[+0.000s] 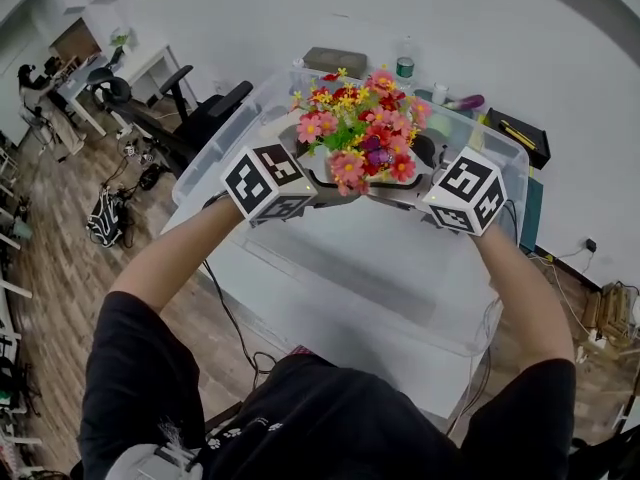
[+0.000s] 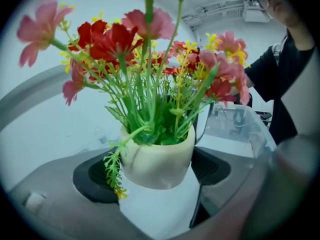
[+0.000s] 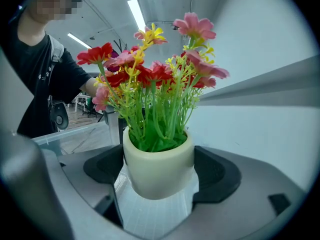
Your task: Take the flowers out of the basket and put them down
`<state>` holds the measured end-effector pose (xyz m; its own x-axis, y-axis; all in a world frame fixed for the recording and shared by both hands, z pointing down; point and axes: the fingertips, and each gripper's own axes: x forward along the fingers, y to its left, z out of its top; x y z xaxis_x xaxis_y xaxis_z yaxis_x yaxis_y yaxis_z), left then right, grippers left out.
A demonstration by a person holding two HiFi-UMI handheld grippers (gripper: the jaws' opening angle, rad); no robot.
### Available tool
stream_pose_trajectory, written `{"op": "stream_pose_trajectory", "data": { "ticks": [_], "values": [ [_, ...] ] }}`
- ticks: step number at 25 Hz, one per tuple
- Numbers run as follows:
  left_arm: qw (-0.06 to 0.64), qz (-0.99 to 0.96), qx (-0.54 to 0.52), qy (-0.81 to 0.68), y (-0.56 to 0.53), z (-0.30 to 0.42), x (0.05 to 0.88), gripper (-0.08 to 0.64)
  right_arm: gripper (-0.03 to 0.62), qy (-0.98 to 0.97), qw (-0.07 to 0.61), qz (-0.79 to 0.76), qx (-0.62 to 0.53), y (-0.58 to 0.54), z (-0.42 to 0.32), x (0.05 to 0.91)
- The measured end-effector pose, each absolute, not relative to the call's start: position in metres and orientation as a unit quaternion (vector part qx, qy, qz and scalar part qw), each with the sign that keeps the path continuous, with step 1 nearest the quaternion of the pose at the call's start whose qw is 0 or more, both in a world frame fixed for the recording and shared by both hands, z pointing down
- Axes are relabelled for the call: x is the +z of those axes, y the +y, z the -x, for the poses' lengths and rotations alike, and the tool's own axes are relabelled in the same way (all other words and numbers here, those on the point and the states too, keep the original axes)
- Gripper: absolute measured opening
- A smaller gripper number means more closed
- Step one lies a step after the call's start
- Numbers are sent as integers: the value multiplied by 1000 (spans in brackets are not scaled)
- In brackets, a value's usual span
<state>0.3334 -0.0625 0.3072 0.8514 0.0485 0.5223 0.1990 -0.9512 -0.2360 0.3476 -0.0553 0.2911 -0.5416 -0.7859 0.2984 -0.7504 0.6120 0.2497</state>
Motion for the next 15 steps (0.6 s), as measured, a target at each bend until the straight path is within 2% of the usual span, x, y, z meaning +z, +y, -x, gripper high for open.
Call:
{"op": "stream_pose_trajectory", "data": {
  "ticks": [15],
  "values": [
    [146, 957, -244, -57, -38, -307, 281, 434, 437, -877, 195, -435, -59, -30, -321, 265]
  ]
}}
